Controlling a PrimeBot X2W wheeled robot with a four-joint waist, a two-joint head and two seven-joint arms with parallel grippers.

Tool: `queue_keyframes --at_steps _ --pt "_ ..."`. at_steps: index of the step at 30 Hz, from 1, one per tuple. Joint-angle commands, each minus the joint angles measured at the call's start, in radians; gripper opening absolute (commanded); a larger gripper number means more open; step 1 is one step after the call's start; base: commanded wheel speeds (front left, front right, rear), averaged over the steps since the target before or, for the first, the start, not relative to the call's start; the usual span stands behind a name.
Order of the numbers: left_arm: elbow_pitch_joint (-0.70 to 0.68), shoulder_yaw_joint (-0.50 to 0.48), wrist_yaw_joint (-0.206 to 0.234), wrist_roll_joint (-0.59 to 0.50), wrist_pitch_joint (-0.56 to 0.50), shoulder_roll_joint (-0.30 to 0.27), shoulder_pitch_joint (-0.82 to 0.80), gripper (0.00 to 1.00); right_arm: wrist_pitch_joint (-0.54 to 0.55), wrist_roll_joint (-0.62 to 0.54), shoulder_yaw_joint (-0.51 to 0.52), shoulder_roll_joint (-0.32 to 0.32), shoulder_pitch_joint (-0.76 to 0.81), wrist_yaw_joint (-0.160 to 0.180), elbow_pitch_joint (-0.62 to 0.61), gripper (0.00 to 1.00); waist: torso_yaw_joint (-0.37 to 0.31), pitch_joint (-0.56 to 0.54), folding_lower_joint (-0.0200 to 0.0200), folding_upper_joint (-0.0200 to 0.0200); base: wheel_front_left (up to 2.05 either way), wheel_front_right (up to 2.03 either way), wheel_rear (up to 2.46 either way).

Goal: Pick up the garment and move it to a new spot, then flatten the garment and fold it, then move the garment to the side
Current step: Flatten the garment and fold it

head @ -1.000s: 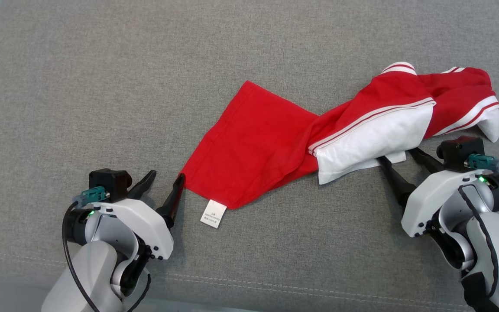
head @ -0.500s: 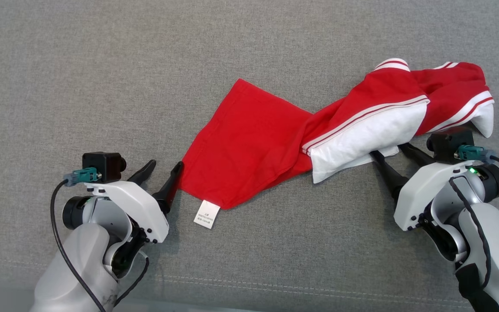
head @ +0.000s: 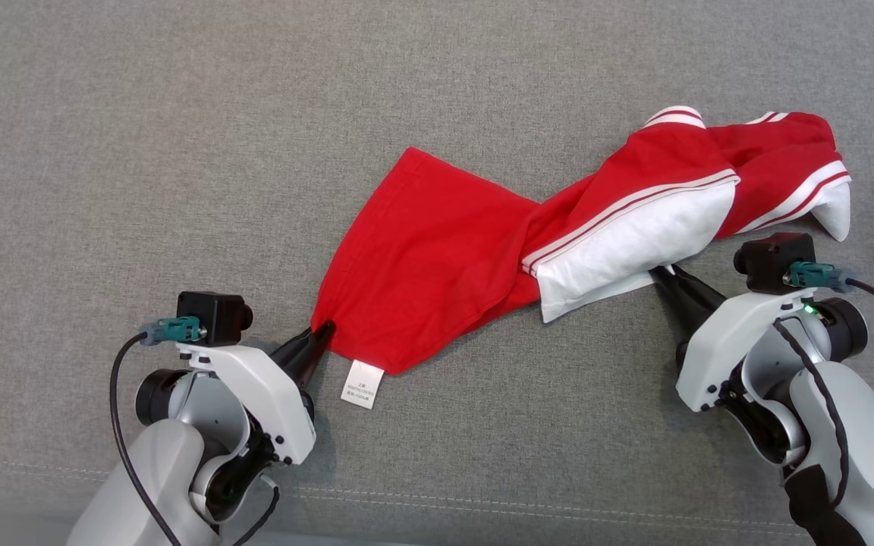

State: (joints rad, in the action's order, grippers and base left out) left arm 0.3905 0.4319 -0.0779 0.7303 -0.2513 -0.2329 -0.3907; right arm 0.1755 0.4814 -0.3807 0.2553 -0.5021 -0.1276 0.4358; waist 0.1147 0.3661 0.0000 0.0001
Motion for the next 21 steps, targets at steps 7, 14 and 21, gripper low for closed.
queue_keyframes --at_steps 7,14,21 --pt "-0.206 -0.074 0.041 0.026 0.073 -0.066 0.207 0.00 0.004 0.218 0.157 0.025 0.352 -0.003 -0.244 0.00 -0.010 -0.030 0.0000 -0.0001 0.00 0.00 0.00" --pt "-0.649 -0.158 0.061 0.150 0.066 -0.138 0.489 0.00 0.116 0.487 0.434 -0.022 0.772 -0.003 -0.720 0.00 -0.054 -0.017 0.0000 -0.0001 0.00 0.00 0.00" --pt "-0.666 -0.218 -0.022 0.415 -0.137 -0.212 0.188 0.00 0.273 0.628 0.529 -0.017 0.411 -0.003 -0.709 0.00 -0.078 0.000 0.0000 -0.0001 0.00 0.00 0.00"
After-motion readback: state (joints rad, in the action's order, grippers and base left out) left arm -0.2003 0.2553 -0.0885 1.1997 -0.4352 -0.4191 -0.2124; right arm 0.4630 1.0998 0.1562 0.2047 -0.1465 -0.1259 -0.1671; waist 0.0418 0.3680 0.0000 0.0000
